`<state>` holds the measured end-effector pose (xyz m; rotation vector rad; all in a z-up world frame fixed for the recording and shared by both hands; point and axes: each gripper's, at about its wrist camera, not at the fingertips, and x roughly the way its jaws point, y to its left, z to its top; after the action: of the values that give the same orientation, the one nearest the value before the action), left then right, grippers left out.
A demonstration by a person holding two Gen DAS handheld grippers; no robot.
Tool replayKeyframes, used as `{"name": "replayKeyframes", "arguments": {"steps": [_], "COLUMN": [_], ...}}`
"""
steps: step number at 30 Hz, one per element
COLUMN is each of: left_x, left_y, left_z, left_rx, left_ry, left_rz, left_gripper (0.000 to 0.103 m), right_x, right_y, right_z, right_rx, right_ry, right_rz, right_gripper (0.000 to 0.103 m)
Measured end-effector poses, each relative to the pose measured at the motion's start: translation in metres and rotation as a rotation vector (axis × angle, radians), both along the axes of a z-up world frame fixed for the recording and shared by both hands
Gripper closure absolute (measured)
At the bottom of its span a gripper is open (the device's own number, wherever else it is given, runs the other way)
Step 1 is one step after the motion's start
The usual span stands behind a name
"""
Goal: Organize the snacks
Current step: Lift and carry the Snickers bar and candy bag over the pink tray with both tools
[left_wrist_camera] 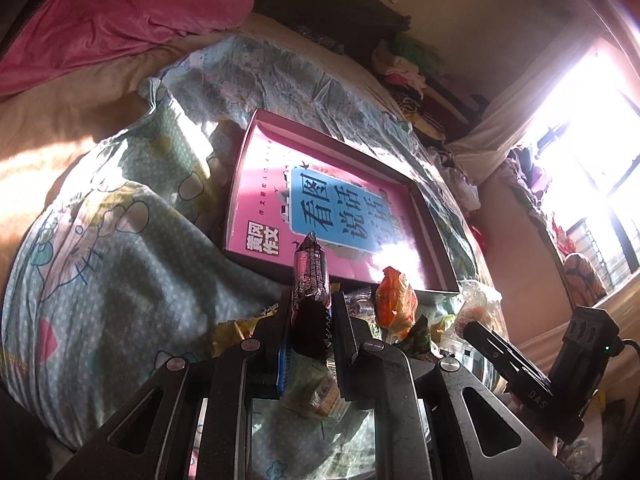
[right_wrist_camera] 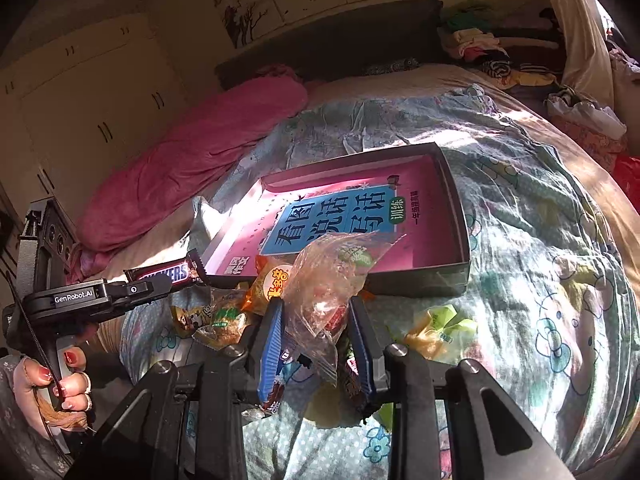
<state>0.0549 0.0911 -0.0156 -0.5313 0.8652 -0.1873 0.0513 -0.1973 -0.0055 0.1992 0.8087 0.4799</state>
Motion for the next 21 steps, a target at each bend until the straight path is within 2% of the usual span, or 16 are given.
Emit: {"name": "replayKeyframes", "arguments": {"steps": [9,21], "left_x": [0.033,0.062], "left_y": [-0.005,-0.01], "left_z": [-0.001,-0.022], "left_rx": [0.024,0.013], "left_ry": [-0.026,0.016], "left_rz": [0.022,0.037], "left_gripper": [0.086,0.086], "right_x": [0.032,0.071], "right_y": [-0.016,-0.023], "right_z": [0.0,-0.017], "right_rx": [-0.019,-0.045], "right_ry": [-0.03,-0.01], "right_rz": [-0.054,-0.086], "right_gripper": [0.07,0.07]}}
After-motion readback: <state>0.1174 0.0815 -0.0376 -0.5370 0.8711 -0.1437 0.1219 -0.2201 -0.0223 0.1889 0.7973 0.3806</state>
